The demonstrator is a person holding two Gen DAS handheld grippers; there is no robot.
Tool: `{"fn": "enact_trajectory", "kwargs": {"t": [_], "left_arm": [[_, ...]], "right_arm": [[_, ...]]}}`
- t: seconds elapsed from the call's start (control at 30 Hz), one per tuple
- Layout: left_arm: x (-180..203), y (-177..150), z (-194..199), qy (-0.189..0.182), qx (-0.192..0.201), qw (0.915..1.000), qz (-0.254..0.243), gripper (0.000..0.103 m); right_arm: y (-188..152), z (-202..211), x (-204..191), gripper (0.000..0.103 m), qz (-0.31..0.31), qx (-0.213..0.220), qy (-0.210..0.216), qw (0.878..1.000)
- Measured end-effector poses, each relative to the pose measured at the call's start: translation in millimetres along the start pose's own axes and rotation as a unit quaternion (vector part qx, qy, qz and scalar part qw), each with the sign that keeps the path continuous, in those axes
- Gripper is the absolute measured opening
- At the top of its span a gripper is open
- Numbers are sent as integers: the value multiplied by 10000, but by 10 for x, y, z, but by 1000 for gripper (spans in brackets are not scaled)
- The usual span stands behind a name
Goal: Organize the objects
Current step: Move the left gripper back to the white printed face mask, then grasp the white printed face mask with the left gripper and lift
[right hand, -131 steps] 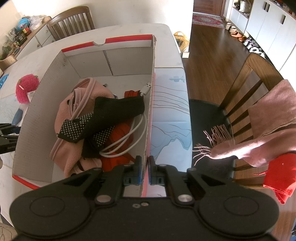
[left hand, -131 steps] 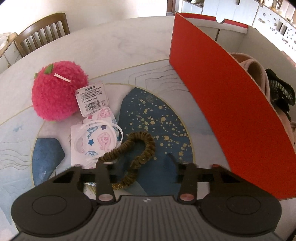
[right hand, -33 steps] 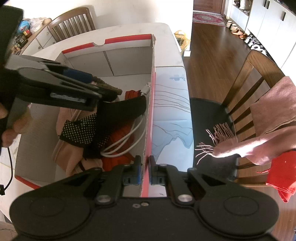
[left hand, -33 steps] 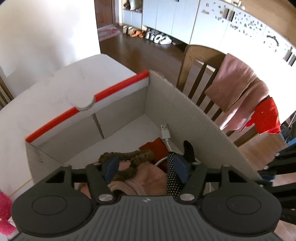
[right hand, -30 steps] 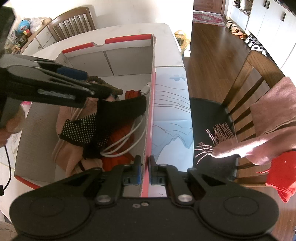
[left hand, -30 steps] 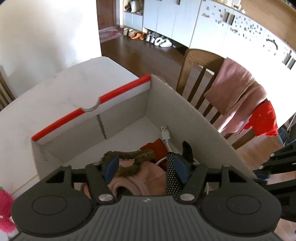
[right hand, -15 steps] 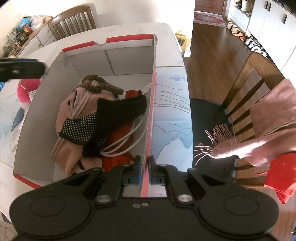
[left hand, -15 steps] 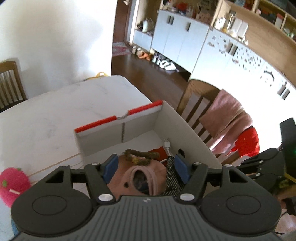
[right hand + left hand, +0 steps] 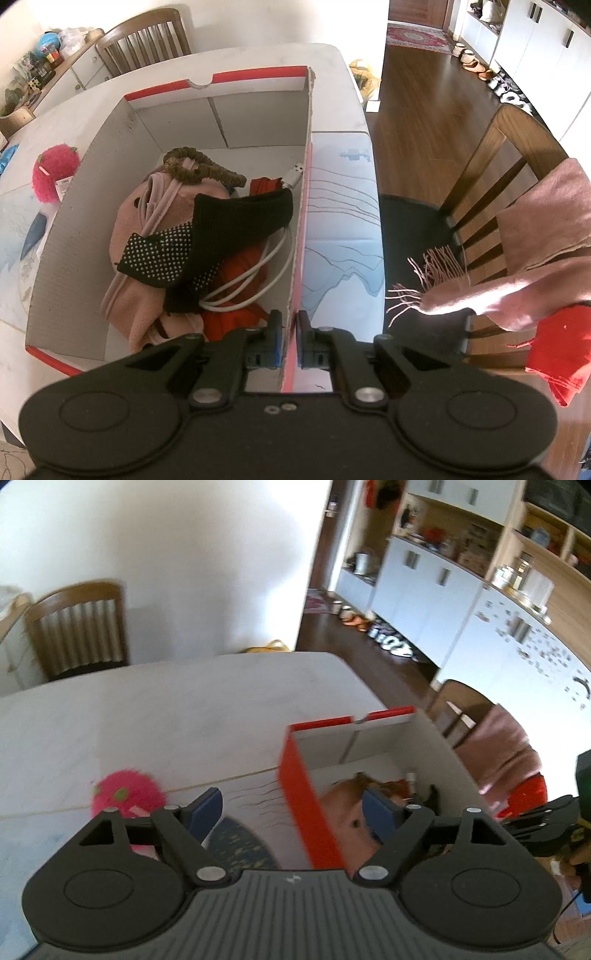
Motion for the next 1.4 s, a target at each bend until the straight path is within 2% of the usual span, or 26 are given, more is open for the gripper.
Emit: {"fn": "enact_trajectory", "kwargs": {"t": [0.33, 0.43, 0.5, 0.67, 0.8, 0.97, 1.1, 1.27, 1.33, 1.4], "left_arm": [[-586, -541, -293, 611, -336, 9960, 564, 88], [-734, -706, -440, 663, -518, 9940, 693, 94], [-799, -807, -526, 734, -618, 9928, 712, 103], [-945, -990, -712, 1004, -794, 9901, 581, 103], [-1044, -1052, -820, 1078, -889, 9879, 670, 103], [-1109, -1129, -954, 1337, -1134, 9832, 507, 103], [-1145, -1174, -1003, 1243, -1159, 9834, 629, 103], [-1120, -1206, -1046, 1228, -1190, 9839, 518, 101], [-1108, -1217, -1066, 1185, -1210, 9842, 508, 96], [-1083, -1231, -1087, 1235, -1240, 9837, 408, 86]], "right_arm": [[0, -24, -11, 7, 14, -46, -41, 10000], [-3, -34, -15, 7, 18, -59, -53, 10000], [-3, -42, -15, 7, 13, -77, -58, 10000], [1, -53, -24, 7, 18, -95, -91, 9999], [-1, -54, -25, 7, 6, -108, -97, 9999], [-9, -55, -24, 7, -9, -117, -112, 9999], [-13, -57, -23, 7, -17, -125, -123, 9998], [-23, -54, -27, 7, -20, -134, -141, 9998], [-20, -51, -33, 7, -16, -131, -139, 9998], [-21, -49, -33, 7, -15, -130, -147, 9998]]}}
Point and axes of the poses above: each gripper's, at about its wrist camera, not at the fingertips, and z roughly against the way its jaws point, x to its right, y to its top, the point moved 6 cm from there along -z, roughly the way its jaws point, and after that the axes turned 1 degree about -y, right-handed, at the moved point
